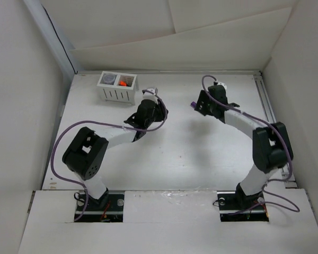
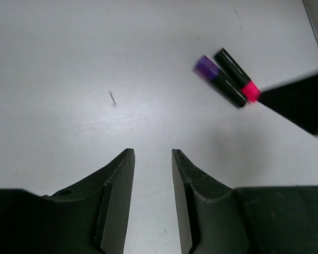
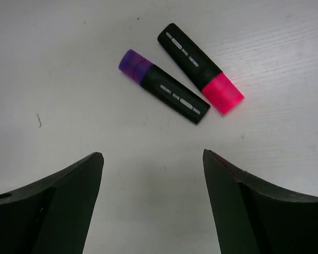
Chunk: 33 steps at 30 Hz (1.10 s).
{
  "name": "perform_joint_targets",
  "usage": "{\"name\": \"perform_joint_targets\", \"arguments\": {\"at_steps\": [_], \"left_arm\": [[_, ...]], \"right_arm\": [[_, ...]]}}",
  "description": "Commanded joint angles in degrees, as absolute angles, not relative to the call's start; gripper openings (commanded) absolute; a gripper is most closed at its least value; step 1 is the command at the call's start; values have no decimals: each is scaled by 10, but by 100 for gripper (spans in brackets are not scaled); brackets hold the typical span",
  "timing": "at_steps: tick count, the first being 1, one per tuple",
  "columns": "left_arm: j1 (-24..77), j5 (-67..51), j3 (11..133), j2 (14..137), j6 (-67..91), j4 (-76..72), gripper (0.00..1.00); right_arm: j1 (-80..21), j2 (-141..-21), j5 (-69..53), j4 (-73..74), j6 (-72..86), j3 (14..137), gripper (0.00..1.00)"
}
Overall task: Sort the stationery into containers
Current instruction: Grab a piece of stationery with the left arm
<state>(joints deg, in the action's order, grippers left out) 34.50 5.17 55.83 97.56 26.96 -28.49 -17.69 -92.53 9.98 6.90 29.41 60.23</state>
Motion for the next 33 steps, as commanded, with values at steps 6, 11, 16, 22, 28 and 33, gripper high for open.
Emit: {"name": "perform_joint_targets", "arguments": {"at_steps": [6,11,16,22,28,33], "left_arm": [[396,20,466,868,301,-394,31],[396,-6,421,844,314,-431,31],[396,-11,410,844,314,-449,31],[396,-17,404,844,314,-460,31],[396,-23,410,855,314,-461,31],[396,-23,400,855,314,-466,31]], "right_arm": [[-163,-1100,60,138,238,760,66],[-163,-1120,97,168,238,797,68],[-163,-1136,112,189,227,817,65],[-169,-1115,119,184,227,801,61],[-169,-1160,151,237,200,883,69],[-151,-1179,115,245,187,898,75]]}}
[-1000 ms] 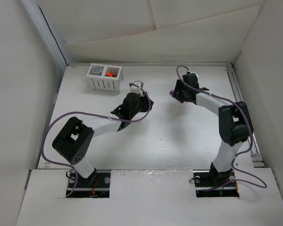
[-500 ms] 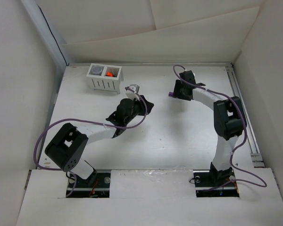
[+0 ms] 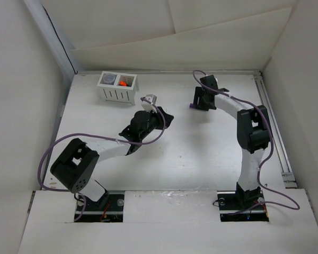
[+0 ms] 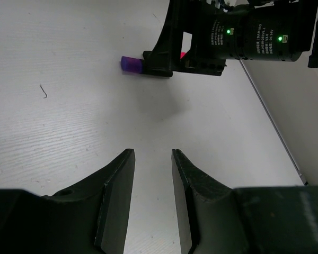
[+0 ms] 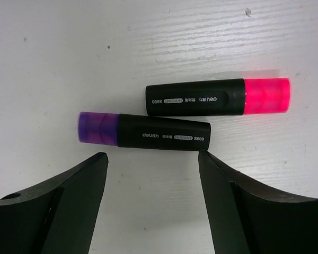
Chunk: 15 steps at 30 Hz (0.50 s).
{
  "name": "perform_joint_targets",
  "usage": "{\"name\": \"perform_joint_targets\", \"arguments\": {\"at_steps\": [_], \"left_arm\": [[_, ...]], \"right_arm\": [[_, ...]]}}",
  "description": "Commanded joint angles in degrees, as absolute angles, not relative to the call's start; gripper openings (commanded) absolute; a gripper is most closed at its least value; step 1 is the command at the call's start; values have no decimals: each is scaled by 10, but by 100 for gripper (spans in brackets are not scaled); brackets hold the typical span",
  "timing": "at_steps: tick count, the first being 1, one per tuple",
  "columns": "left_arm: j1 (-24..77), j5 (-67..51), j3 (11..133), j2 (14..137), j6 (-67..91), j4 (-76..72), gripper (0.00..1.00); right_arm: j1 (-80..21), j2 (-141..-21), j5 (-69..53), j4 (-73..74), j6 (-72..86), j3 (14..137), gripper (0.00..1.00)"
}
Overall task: Sort the stationery into containers
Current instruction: Grab a piece of stationery with the left arm
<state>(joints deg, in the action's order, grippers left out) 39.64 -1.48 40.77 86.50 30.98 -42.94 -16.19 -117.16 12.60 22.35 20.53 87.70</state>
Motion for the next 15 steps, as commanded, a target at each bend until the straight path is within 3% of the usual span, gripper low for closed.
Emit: {"name": "perform_joint_targets", "arguments": {"at_steps": [1,10,15], "left_arm": [[396,-23,400,855,314,-466,31],[396,-23,389,845,314,-476,31],[396,-23,389,850,319,-476,31]], "right_arm": [[-151,-1179,115,245,187,898,75],[-151,-1213,82,271,171,954,75],[-146,-1223,53,271,166,965,81]]}}
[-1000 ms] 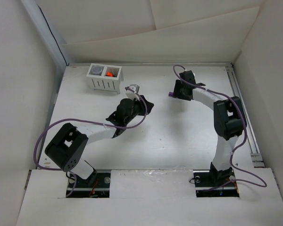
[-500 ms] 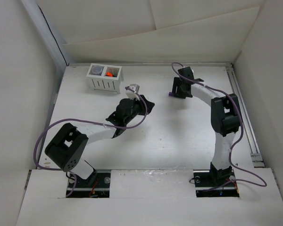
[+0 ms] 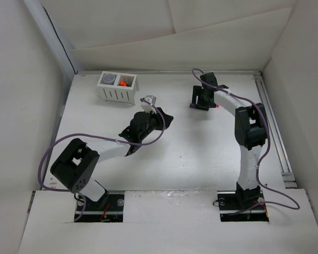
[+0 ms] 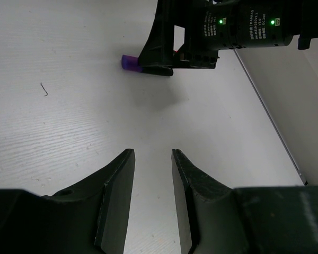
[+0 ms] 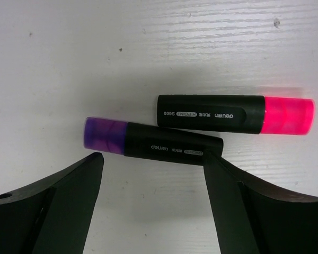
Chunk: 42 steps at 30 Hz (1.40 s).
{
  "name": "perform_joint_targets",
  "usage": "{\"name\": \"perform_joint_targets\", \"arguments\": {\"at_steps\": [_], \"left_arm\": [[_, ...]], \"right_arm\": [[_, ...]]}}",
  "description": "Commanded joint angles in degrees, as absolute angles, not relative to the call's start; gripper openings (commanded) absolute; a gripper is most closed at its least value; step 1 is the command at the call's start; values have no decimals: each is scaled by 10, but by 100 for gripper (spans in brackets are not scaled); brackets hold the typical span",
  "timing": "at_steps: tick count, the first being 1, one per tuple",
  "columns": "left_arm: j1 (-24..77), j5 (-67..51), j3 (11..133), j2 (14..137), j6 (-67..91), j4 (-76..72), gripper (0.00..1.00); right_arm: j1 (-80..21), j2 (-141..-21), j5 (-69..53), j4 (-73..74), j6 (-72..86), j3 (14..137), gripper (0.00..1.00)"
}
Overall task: Sort the stationery into containers
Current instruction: Grab a piece of stationery with the left arm
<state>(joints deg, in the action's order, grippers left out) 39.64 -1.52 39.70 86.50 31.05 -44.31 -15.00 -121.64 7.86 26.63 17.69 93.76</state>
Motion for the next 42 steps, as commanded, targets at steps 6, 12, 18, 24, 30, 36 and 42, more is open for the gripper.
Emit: {"name": "perform_joint_targets", "arguments": {"at_steps": [6,12,18,24,30,36,42], "left_arm": [[385,-22,389,850,319,-476,31],[368,-6,364,803,324,-458,31],[368,6,364,772,319,-446,31],[368,11,364,766,319,-436,31],[368,17,364,772,314,-436,31],[368,22,364,783,327,-430,31],[368,17,395,834,326,-430,37]], "right_arm": [[-146,-1230,40,271,166,977,92],[-146,-1249,19,296,161,1000,85],[-146,-1244,1,286,167,976,81],[-157,-1214,-20,286,167,933,77],[-186,-1163,-65,229,191,847,77],[-201,-1093,-113,163,236,783,79],[-196,-1006,-28,157,269,750,81]]}}
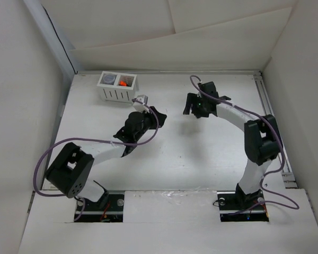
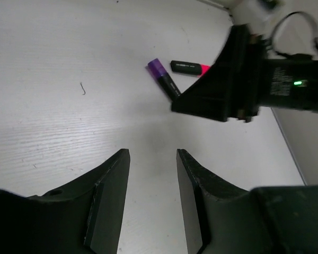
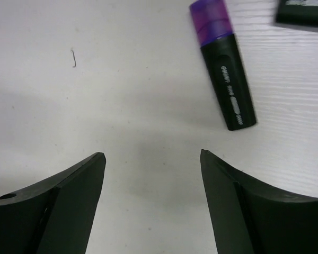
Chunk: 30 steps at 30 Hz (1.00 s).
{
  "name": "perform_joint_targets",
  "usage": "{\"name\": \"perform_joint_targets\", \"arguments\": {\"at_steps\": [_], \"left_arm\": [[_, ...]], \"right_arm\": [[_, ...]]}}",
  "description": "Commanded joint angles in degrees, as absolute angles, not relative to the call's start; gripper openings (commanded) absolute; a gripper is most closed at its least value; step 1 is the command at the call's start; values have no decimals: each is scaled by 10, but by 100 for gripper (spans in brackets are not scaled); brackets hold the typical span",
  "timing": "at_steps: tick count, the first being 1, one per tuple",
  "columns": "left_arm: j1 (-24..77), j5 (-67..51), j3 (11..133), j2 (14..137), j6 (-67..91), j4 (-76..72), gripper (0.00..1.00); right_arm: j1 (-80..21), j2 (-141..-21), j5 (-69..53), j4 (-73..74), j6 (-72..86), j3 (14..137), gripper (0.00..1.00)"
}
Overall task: Sort the stationery into containers
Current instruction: Grab a piece of stationery with the left arm
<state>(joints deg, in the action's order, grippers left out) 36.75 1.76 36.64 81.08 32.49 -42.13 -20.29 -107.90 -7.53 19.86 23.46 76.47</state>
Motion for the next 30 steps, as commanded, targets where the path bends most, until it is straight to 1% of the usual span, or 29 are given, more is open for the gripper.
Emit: {"name": "perform_joint_targets", "arguments": {"at_steps": [1,3,4,6,7,8,9,10,11,12,13,14,15,17,18,19,22,25,26,30], "left_arm": [[368,17,410,843,321,-425,37],[384,25,431,874,321,-409,39],[384,30,467,888,314,-397,41],[392,23,519,945,305,-360,44],[392,14,541,967,305,-338,45],[392,7,590,989,305,-322,45],[392,14,616,1031,305,-308,47],[401,25,640,1052,300,-276,48],[409,35,694,1071,300,-259,50],[415,57,720,1091,294,-244,50],[424,66,747,1131,287,-229,52],[429,74,774,1149,287,-198,53],[434,83,830,1168,280,-180,54],[452,126,889,1225,272,-123,56],[457,140,947,1243,264,-105,56],[457,161,974,1258,264,-90,56],[464,178,1058,1316,258,-45,57],[469,199,1127,1364,258,-6,57],[469,220,1144,1375,258,4,57],[469,245,1183,1415,247,27,57]], "right_arm": [[-196,-987,-12,141,274,737,78],[-185,-949,38,134,287,699,68],[-185,-912,57,128,301,688,50],[-179,-873,132,127,316,668,25],[-179,-834,160,127,329,647,9],[-179,-813,183,127,334,636,4],[-174,-793,211,127,334,625,1],[-169,-774,217,122,339,602,1],[-169,-738,217,115,339,592,1],[-163,-722,217,115,339,582,4],[-155,-707,212,110,339,573,9],[-155,-683,205,110,339,557,16],[-149,-675,197,103,339,549,21],[-144,-669,169,103,339,541,30],[-144,-661,158,103,339,535,39],[-139,-654,141,97,339,535,42],[-139,-641,114,91,339,522,47],[-139,-628,82,84,339,508,48],[-139,-628,77,84,334,503,48],[-139,-602,56,79,334,490,48]]}}
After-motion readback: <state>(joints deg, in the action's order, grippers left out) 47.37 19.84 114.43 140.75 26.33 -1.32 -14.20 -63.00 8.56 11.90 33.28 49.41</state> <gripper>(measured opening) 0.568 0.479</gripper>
